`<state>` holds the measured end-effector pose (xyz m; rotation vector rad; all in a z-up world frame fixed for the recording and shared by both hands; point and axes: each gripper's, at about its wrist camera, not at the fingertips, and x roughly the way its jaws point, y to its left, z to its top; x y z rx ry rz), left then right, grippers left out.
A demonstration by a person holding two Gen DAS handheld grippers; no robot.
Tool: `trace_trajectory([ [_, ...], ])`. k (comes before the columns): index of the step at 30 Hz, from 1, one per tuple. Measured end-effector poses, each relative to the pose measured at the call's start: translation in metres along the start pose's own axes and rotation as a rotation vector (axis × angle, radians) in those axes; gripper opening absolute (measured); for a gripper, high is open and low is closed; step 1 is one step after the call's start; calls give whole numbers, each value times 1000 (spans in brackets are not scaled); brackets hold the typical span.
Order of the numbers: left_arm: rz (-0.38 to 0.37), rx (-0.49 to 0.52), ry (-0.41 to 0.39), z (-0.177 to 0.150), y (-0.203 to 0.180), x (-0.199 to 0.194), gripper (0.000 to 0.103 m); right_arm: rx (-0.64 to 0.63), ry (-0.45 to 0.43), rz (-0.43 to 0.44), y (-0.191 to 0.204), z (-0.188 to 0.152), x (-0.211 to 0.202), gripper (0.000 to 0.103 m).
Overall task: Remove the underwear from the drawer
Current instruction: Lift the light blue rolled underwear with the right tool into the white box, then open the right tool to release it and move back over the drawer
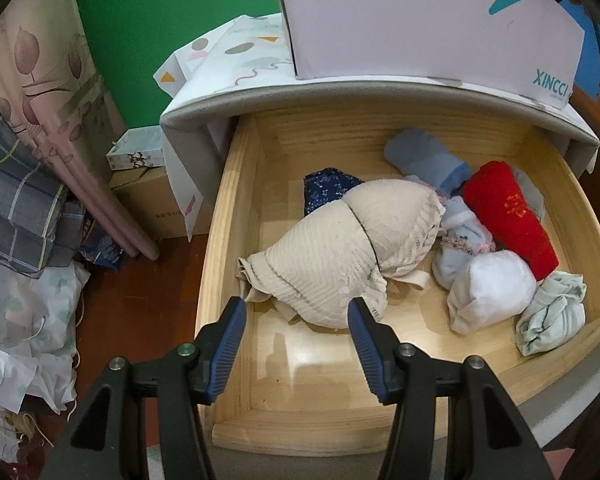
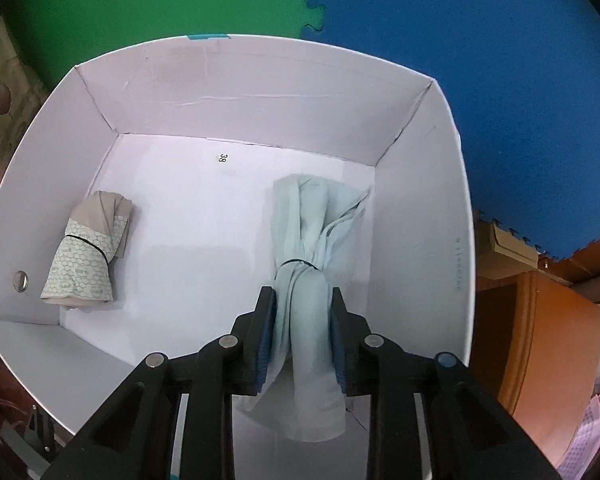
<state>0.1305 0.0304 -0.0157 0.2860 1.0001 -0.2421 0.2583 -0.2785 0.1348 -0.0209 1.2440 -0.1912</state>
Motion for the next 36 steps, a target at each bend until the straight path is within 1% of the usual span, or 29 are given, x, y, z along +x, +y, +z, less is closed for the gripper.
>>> trace_trajectory([
  [3, 2, 0, 16, 0, -1, 4, 54, 7, -7, 1, -1, 2, -2, 31],
  [5, 4, -2, 22, 0, -1, 6, 54, 9, -17, 13, -1, 2, -6, 37],
  [6, 2, -5, 25, 0, -1, 6, 54, 9, -27, 10, -2, 1, -11, 38],
  [8, 3, -10, 34, -1, -1, 8, 54, 8, -44, 8, -4, 0, -21, 44],
  [12, -5, -25, 46, -1, 1, 10, 54, 7, -79, 13, -7, -11, -47, 45],
  [15, -3, -29, 49, -1, 1, 10, 54, 1, -106, 45, -10, -27, -72, 48],
  [17, -3, -32, 52, -1, 2, 11, 54, -3, -109, 66, -11, -42, -87, 51],
  [19, -7, -37, 56, -1, 2, 12, 54, -13, -99, 77, -11, -61, -98, 53],
  [22, -10, -40, 60, -1, 3, 12, 54, -30, -72, 94, -13, -90, -104, 54],
  [25, -7, -37, 61, -1, 2, 12, 54, -45, -14, 98, -11, -124, -93, 56],
  [28, -7, -37, 64, -1, 1, 13, 54, -45, 73, 117, -7, -157, -63, 57],
  [30, -8, -37, 63, -1, 1, 13, 54, -41, 115, 126, -5, -173, -44, 57],
  [31, -8, -37, 63, -1, 1, 13, 54, -38, 151, 137, -3, -182, -29, 58],
  [33, -11, -36, 65, -1, 1, 13, 54, -25, 202, 160, 1, -194, -7, 62],
  [35, -15, -40, 68, -1, 2, 14, 54, -12, 257, 177, 5, -205, 17, 72],
  [36, -17, -42, 71, -1, 2, 14, 54, -8, 282, 182, 7, -209, 29, 73],
])
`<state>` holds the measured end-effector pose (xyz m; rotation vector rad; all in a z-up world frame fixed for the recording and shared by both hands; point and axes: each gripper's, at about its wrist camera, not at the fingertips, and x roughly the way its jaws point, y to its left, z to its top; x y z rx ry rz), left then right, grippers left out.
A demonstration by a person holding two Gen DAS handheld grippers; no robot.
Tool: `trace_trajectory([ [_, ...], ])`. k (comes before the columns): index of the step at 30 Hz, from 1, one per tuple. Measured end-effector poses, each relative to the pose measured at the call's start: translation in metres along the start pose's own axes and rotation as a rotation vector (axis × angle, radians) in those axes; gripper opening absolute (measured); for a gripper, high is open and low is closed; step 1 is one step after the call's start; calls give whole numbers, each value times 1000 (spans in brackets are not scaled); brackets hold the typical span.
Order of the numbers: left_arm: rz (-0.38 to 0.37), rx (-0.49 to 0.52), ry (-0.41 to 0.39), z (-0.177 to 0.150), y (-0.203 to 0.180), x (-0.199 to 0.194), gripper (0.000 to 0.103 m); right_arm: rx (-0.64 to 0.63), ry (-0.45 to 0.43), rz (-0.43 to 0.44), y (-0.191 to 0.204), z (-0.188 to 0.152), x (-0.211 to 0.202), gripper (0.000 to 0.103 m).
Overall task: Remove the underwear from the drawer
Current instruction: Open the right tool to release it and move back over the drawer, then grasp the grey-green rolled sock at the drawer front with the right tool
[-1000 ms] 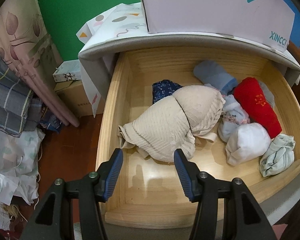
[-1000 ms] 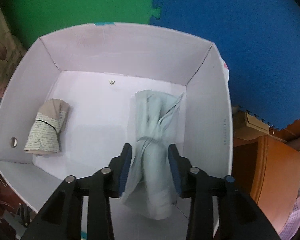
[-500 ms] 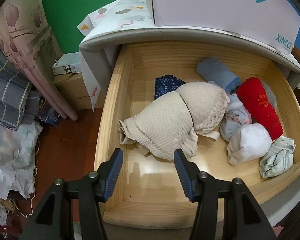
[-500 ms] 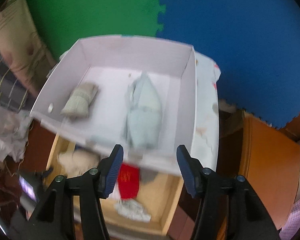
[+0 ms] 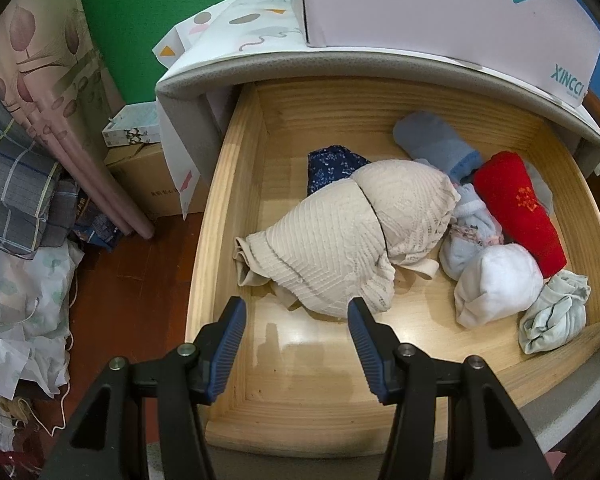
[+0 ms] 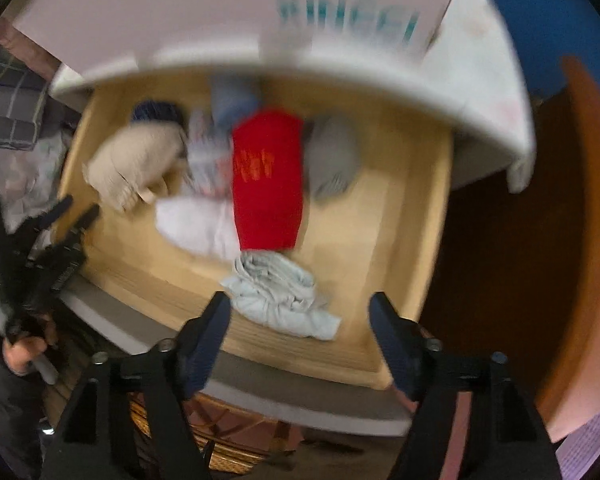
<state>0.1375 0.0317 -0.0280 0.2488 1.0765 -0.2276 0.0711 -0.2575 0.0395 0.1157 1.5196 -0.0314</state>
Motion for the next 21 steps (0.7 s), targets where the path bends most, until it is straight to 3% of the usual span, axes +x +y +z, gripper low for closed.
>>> trace_trajectory([
  [4, 0, 0, 2, 0, 1, 0, 54, 15, 80, 5, 3, 0, 42, 76],
  [8, -5, -3, 10, 1, 2, 1, 54, 20, 111, -12, 6, 4, 67, 81],
  [16, -13, -1, 29, 2, 3, 5, 54, -20, 175, -30, 20, 6, 107, 81],
  [18, -21, 0, 40, 3, 3, 6, 54, -37, 193, -55, 23, 6, 117, 79],
  [20, -38, -7, 54, 3, 5, 8, 54, -32, 209, -51, 22, 5, 125, 66],
  [21, -43, -8, 57, 3, 6, 9, 54, -24, 212, -43, 21, 5, 126, 66],
])
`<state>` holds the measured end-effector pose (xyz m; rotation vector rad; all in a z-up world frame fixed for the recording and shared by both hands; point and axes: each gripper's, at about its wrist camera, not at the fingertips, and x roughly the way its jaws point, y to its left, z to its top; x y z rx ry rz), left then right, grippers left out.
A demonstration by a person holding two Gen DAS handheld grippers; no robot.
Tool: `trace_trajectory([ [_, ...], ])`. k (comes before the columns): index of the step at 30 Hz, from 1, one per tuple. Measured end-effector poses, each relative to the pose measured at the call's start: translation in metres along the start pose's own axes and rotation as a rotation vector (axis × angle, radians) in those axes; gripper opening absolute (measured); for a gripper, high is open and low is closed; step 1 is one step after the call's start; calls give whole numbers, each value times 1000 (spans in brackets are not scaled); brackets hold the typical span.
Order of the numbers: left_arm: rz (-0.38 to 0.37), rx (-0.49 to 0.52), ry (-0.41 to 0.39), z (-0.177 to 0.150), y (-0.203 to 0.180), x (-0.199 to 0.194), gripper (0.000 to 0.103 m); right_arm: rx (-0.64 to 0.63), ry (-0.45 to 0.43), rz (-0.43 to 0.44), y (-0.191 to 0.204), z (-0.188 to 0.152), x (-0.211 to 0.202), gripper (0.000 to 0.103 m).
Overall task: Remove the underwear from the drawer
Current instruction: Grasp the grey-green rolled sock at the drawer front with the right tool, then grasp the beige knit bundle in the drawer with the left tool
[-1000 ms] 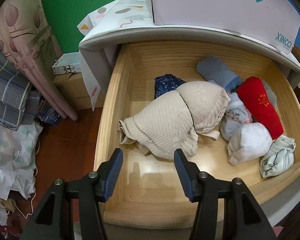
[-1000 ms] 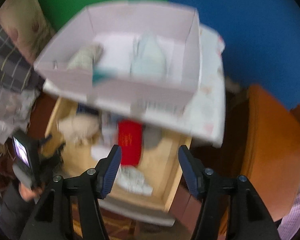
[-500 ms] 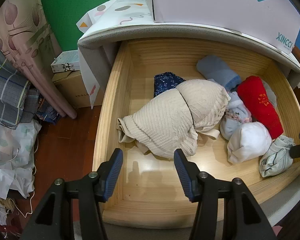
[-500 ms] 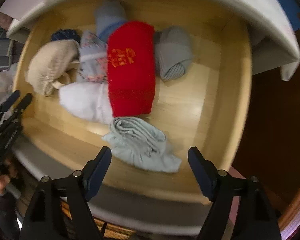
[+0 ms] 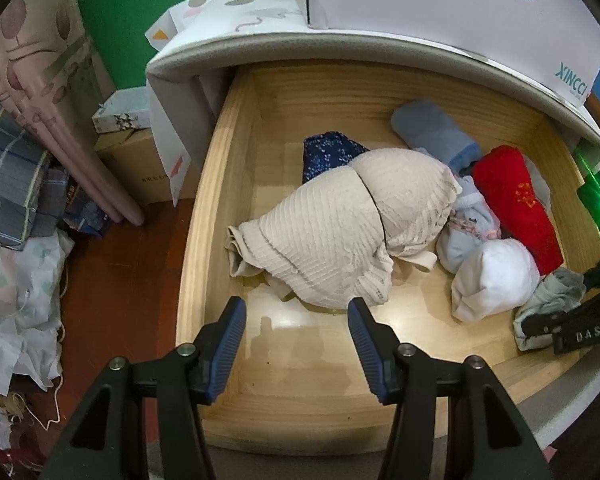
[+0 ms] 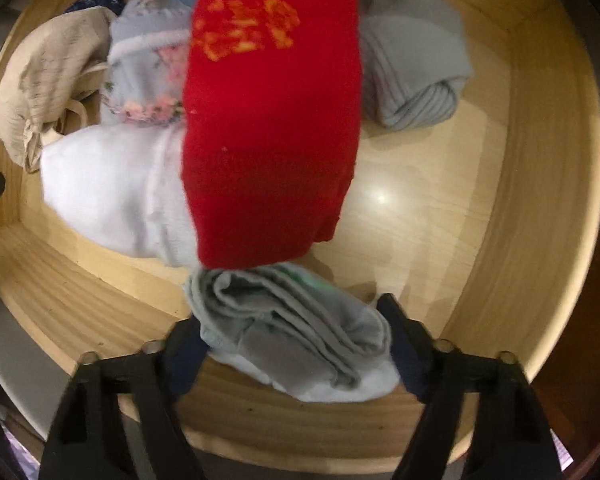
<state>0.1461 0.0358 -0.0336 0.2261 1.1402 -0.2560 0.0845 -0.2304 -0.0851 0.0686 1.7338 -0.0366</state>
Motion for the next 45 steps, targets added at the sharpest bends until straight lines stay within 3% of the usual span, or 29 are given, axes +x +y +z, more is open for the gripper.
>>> trace_trajectory([
  [11, -17, 65, 32, 5, -9, 4, 54, 48, -33, -6, -24, -13, -2, 52],
  [18, 0, 156, 16, 19, -17, 0, 54, 51, -42, -12, -24, -21, 1, 52],
  [22, -51, 179, 11, 35, -20, -1, 54, 51, -45, -9, -29, -24, -2, 52],
  [27, -123, 217, 91, 52, -25, 16, 55, 50, -45, -8, -29, -18, -3, 53],
  [40, -103, 277, 91, 78, -37, 36, 70, 42, -50, -11, -25, -13, -2, 53],
  [45, -106, 268, 86, 83, -41, 41, 71, 39, -52, -11, -24, -13, -3, 54],
])
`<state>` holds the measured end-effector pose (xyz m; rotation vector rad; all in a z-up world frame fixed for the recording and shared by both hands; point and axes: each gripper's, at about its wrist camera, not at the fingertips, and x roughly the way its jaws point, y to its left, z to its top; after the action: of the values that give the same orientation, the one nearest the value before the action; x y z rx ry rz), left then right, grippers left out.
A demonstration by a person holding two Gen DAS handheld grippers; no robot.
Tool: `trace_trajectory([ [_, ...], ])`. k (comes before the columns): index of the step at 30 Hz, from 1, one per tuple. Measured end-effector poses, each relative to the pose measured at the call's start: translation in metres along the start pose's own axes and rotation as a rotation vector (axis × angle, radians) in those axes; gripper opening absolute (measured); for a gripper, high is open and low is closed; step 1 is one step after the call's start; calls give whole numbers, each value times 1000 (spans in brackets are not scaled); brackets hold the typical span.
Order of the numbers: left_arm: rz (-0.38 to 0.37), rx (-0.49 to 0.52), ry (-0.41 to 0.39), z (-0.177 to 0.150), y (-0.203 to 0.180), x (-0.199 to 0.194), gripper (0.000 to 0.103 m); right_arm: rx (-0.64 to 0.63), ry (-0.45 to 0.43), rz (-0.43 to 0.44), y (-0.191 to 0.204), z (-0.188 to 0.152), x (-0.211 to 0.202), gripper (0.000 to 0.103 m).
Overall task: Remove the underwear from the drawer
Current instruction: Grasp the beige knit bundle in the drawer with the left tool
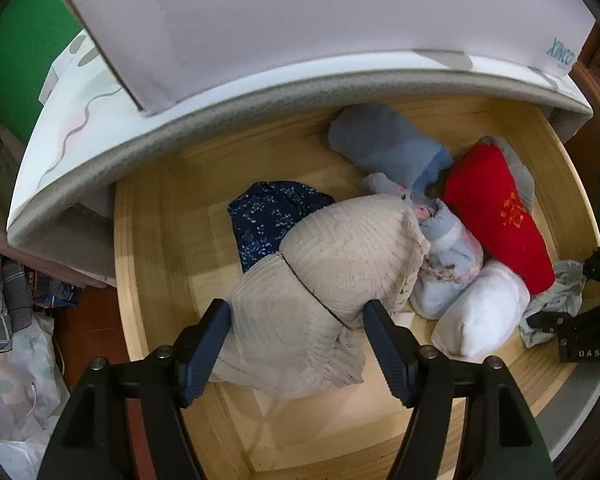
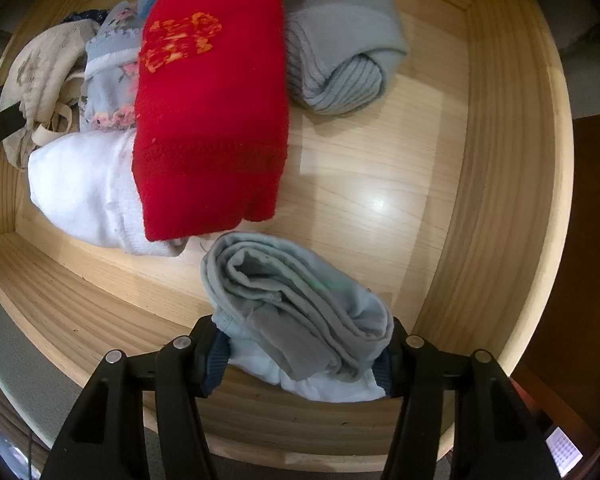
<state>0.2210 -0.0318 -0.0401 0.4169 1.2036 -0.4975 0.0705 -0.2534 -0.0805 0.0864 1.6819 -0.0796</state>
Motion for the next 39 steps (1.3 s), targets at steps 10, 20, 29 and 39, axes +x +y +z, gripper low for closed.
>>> trace_trajectory([
  [10, -31, -52, 33, 8, 12, 15, 78, -7, 0, 4, 1, 1, 1, 54],
  [20, -43, -71, 59, 7, 20, 29, 80, -8, 0, 5, 1, 1, 1, 55],
  [29, -3, -85, 114, 3, 21, 30, 64, -9, 1, 5, 1, 2, 2, 55],
  [39, -9, -219, 140, -12, 28, 20, 47, -11, 3, 6, 1, 3, 2, 55],
])
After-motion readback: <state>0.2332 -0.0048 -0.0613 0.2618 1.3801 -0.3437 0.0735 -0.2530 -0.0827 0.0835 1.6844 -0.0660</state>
